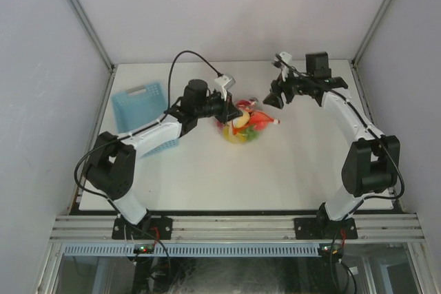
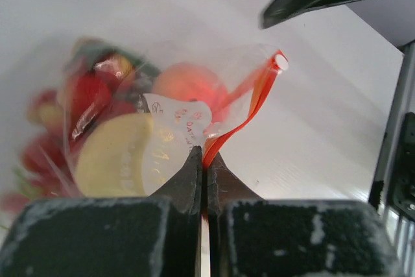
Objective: Open the zip-top bag and remove the fake food
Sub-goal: Open the zipper of the food storage bag at the center of the board.
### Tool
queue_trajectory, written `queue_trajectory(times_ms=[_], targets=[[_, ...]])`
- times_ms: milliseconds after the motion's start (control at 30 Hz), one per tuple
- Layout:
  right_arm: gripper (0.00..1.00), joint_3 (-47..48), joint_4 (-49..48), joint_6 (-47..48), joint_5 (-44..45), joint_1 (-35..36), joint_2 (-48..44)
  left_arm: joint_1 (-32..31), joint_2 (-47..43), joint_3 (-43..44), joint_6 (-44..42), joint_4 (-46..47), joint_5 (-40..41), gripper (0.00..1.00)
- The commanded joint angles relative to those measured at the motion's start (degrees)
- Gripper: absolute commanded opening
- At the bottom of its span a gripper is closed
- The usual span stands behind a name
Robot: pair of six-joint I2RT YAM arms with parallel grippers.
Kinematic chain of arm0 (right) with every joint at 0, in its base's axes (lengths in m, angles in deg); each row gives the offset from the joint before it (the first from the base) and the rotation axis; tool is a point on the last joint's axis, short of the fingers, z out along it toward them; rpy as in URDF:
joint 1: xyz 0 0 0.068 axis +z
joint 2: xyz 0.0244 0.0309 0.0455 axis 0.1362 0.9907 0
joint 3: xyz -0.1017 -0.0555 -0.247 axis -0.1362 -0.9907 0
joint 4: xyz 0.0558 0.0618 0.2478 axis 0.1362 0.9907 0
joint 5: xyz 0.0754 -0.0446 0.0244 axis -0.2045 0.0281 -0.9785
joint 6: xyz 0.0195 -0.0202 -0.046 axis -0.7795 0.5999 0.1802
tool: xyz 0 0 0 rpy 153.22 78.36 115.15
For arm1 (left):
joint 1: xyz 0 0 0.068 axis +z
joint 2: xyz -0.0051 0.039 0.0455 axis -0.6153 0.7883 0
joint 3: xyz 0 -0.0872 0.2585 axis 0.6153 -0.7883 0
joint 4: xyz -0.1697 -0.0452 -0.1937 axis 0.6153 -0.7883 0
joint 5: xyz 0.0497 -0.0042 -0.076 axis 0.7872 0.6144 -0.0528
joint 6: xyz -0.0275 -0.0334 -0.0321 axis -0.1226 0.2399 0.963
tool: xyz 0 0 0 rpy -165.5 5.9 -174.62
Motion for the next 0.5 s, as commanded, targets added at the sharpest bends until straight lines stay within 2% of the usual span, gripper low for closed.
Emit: queue_trajectory(times_ms=[0,67,100,133,167,233,300,333,400,467], targets=[[0.60,-5.74,8.30,4.19,-18.18,-4.58,-6.41,-1.70,1.41,-4.57,9.47,11.92,-1.21,0.00],[0.60,-7.62,19.41,19.11,-25.02,-4.71,-8.55,-2.08,1.91,-5.42,11.97,13.83,-1.76,0.00],[0.60,-8.06,27.70,30.57,-28.32,-4.70,-9.37,-2.26,2.02,-5.74,12.83,14.77,-2.01,0.00],[0.61,-8.22,37.26,50.35,-30.38,-4.69,-9.96,-2.48,2.05,-5.91,13.35,15.35,-2.27,0.00],[0.64,-8.36,47.09,63.66,-31.07,-4.66,-10.20,-2.69,2.12,-6.01,13.75,15.60,-2.45,0.00],[0.68,-8.21,60.71,83.88,-28.95,-4.29,-10.03,-2.97,2.18,-6.04,14.50,15.95,-2.65,0.00],[0.68,-8.66,62.51,86.36,-24.88,-2.56,-10.84,-3.32,2.14,-6.03,14.92,16.12,-2.70,0.00],[0.67,-9.57,57.64,83.85,-22.69,-1.15,-11.83,-3.47,2.06,-6.07,15.09,16.30,-2.78,0.00],[0.68,-14.38,41.84,71.23,-17.78,2.16,-14.99,-3.68,1.90,-6.53,15.53,17.07,-2.57,0.00],[0.71,-21.32,21.29,56.92,-10.11,5.99,-18.54,-3.79,1.59,-7.18,16.17,17.94,-2.35,0.00]])
